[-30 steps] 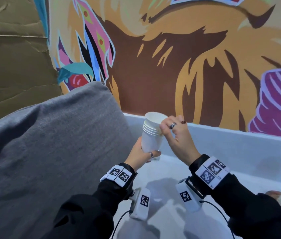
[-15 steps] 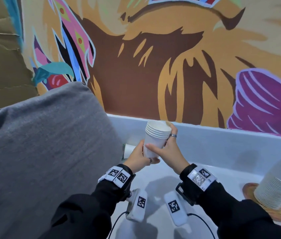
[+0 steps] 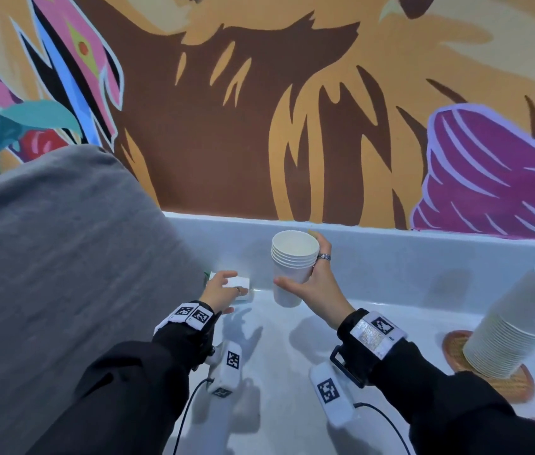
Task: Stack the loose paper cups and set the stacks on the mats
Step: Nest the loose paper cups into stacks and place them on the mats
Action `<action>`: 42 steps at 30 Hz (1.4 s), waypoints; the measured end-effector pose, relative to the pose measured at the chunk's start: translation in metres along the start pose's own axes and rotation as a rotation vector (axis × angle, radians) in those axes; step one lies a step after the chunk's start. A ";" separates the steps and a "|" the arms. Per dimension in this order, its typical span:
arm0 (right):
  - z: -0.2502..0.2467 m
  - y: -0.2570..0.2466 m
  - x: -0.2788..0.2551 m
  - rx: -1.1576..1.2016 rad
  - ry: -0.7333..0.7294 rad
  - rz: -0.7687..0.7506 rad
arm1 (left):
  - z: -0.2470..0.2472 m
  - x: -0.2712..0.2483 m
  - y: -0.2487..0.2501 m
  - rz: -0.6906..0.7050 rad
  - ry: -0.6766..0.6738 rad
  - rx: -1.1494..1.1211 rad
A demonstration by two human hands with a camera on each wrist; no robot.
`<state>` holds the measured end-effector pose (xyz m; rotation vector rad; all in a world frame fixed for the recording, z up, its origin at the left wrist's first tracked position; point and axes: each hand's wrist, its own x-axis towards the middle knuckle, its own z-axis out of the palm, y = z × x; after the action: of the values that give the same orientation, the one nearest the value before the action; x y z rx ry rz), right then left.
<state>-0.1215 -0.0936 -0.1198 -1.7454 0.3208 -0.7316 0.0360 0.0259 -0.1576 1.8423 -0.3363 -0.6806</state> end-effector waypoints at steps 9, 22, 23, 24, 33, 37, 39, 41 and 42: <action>0.004 0.022 0.012 -0.011 -0.011 0.080 | -0.010 0.046 -0.026 -0.109 0.080 0.134; -0.003 0.041 0.006 -0.061 -0.008 0.165 | -0.005 0.037 -0.033 -0.062 0.015 -0.115; -0.005 0.040 0.004 -0.068 -0.005 0.169 | -0.006 0.035 -0.030 -0.055 0.008 -0.126; -0.006 0.039 0.002 -0.074 0.001 0.172 | -0.006 0.032 -0.028 -0.048 -0.004 -0.144; -0.022 0.010 -0.021 -0.109 0.076 0.188 | -0.010 -0.018 0.031 0.140 -0.087 -0.261; -0.025 -0.010 -0.032 -0.150 0.102 0.175 | -0.011 -0.050 0.057 0.252 -0.094 -0.307; -0.027 -0.022 -0.038 -0.189 0.096 0.166 | -0.013 -0.066 0.070 0.308 -0.098 -0.311; -0.030 -0.034 -0.044 -0.227 0.082 0.147 | -0.014 -0.081 0.082 0.360 -0.103 -0.328; -0.032 -0.040 -0.048 -0.245 0.075 0.135 | -0.015 -0.088 0.087 0.388 -0.104 -0.331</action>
<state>-0.1838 -0.0791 -0.0924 -1.9075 0.5953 -0.6832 -0.0165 0.0518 -0.0475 1.3795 -0.5943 -0.5253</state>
